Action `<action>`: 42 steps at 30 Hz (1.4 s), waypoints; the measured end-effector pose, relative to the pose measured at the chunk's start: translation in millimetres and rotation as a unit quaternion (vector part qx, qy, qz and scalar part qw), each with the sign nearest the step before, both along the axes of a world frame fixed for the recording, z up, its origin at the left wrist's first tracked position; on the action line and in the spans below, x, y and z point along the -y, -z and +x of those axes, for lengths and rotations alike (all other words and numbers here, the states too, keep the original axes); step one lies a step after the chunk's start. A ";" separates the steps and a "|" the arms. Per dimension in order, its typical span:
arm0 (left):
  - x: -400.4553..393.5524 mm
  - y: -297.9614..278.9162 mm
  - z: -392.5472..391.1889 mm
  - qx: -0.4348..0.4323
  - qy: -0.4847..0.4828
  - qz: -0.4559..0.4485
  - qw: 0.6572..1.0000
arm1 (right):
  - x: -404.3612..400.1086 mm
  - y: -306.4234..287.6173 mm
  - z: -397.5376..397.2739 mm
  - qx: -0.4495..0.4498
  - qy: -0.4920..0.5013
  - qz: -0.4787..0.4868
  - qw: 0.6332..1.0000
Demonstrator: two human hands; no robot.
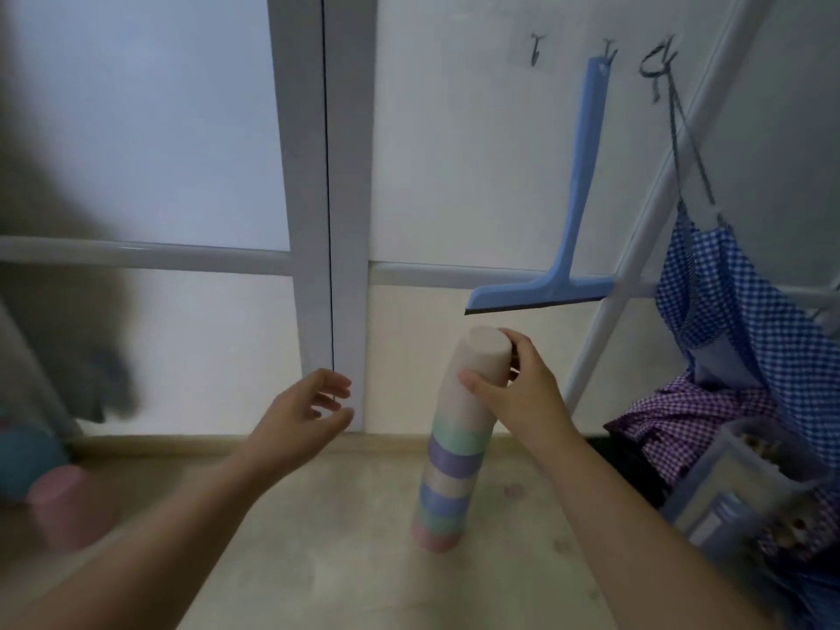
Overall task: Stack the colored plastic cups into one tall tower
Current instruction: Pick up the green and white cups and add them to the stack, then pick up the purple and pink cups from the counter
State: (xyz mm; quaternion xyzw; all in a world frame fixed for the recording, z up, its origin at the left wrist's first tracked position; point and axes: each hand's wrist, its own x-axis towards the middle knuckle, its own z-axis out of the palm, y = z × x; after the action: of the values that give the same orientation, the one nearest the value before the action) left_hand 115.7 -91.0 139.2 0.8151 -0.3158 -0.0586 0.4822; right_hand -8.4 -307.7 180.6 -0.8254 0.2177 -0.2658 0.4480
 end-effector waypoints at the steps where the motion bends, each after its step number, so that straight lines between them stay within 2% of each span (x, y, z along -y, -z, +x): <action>1: -2.5 1.4 -1.0 0.004 -0.002 0.005 1.000 | -1.1 -1.6 -2.7 -0.001 0.004 -0.014 1.000; 5: -14.7 0.3 -5.4 0.050 -0.026 0.034 0.998 | -19.9 -20.8 -11.5 0.068 0.003 -0.144 0.987; 8: -38.0 -2.3 -8.5 0.091 -0.069 0.058 0.992 | -51.4 -29.9 3.9 0.081 -0.059 -0.202 0.974; 12: -102.6 -2.8 -18.2 0.081 -0.152 0.065 0.983 | -104.6 -0.9 50.8 0.009 -0.195 -0.216 0.957; 15: -170.8 8.1 -29.1 0.074 -0.239 0.093 0.964 | -153.2 35.0 84.7 -0.046 -0.279 -0.211 0.936; 20: -271.3 33.1 -59.5 0.033 -0.361 0.142 0.921 | -235.6 78.0 117.3 -0.092 -0.378 -0.218 0.895; 24: -330.0 53.6 -81.5 0.007 -0.414 0.170 0.894 | -295.5 95.2 134.6 -0.107 -0.426 -0.238 0.866; 28: -363.4 68.2 -75.2 0.003 -0.431 0.184 0.883 | -332.0 108.6 158.5 -0.124 -0.437 -0.258 0.853; 42: -382.9 123.3 12.5 -0.030 -0.365 0.148 0.919 | -396.0 177.2 293.4 -0.257 -0.404 -0.325 0.815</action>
State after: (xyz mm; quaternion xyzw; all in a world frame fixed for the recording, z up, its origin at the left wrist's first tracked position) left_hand 128.2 291.9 15.9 0.9336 0.0305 0.0509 0.3534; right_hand 285.0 88.3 3.5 -0.9751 -0.1271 0.1058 0.1479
